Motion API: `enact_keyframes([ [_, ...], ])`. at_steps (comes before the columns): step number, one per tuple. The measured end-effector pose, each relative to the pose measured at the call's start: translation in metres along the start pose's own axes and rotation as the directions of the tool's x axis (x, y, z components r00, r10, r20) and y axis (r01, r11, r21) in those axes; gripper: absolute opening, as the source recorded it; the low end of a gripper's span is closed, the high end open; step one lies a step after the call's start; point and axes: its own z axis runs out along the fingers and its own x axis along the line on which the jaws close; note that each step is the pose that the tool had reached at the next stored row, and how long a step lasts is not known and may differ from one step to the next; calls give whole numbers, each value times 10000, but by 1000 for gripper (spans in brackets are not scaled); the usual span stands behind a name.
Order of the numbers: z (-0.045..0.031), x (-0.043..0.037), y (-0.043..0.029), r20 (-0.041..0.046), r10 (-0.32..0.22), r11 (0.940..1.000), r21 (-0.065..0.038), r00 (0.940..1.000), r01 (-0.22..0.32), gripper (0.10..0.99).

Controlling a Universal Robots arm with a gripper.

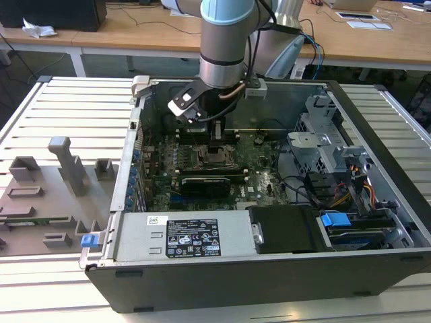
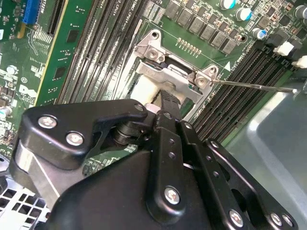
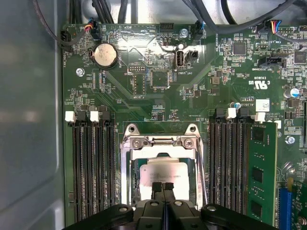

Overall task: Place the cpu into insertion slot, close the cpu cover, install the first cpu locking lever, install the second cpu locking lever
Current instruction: 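Close the cpu cover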

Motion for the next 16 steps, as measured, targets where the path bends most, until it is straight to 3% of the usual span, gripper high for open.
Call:
enact_keyframes([
  [3,23,0,-14,2,2,10000,1,10000,-2,106],
  [5,24,-1,-102,1,1,10000,0,10000,-1,106],
  [10,37,-1,-226,0,1,10000,-1,10000,-1,106],
  [16,61,-2,-302,1,1,10000,0,10000,-1,106],
])
